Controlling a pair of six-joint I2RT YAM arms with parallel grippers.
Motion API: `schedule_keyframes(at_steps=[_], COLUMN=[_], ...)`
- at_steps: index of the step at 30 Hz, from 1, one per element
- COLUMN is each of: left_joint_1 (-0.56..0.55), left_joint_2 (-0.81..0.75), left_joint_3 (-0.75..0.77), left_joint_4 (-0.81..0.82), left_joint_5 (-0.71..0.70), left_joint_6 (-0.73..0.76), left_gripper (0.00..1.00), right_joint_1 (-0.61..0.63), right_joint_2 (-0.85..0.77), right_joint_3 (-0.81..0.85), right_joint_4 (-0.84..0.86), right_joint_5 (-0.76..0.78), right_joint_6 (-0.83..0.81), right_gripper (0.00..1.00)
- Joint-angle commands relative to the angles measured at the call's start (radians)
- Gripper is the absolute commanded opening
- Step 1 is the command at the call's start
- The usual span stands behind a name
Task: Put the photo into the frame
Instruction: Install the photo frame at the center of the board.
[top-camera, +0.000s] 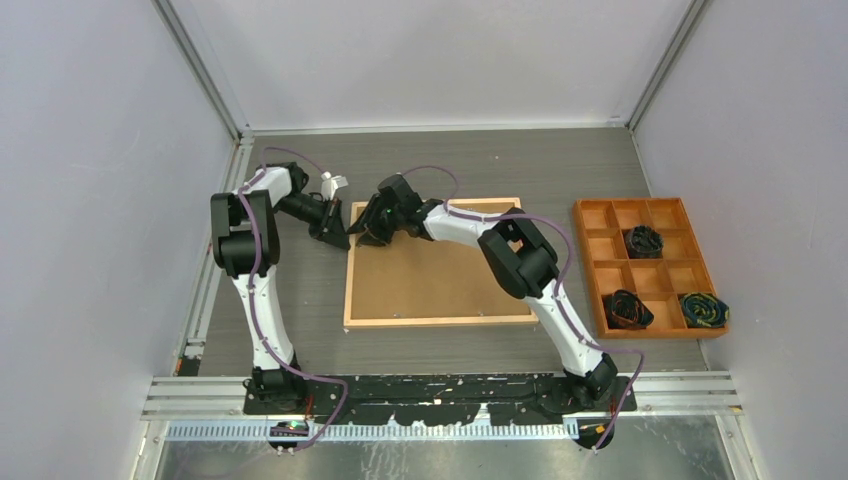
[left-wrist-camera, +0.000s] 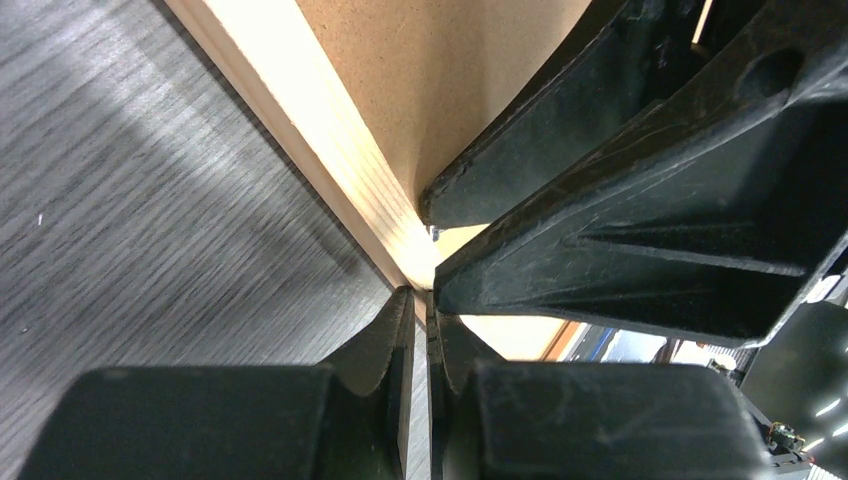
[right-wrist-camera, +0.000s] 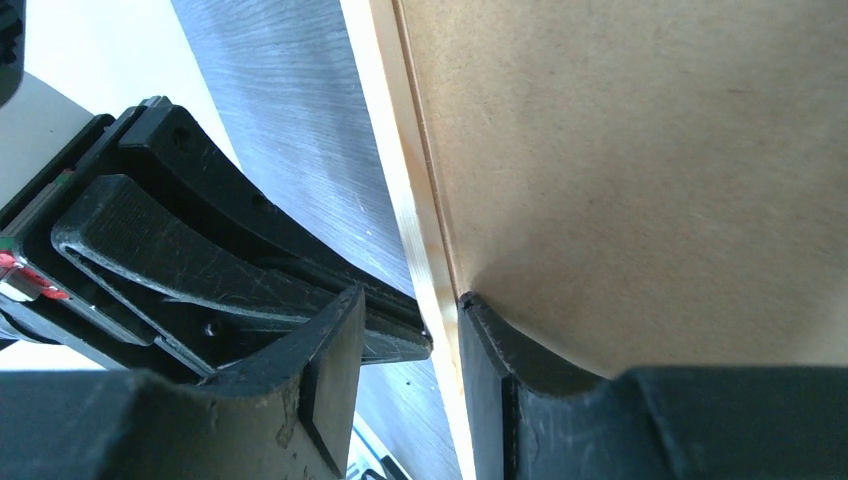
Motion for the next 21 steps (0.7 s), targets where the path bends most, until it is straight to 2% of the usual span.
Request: schedule_keyframes(at_steps=[1,14,21], left_joint_1=[-0.016,-0.016,-0.016], left_joint_2=[-0.016,-0.029,-0.035], left_joint_3=[-0.001,0.0,0.003], left_joint_4=[0.078,0.068,0.064], left_joint_5=[-0.057,-0.059,-0.058], left_joint_6=[0.042,0.05,0.056], left_gripper=[0.08,0.08,0.07], right_joint_1=[0.009,-0.017,-0.053], right_joint_2=[0.025,0.004,-0.041], right_joint_3=[0.066,0.089,0.084], right_joint_4=[-0.018,-0.044,-0.105], right_joint_5=[-0.064,-0.076,-0.034], right_joint_6=[-0.018,-0.047,-0.133], right_gripper=[0.44,0.44,0.45])
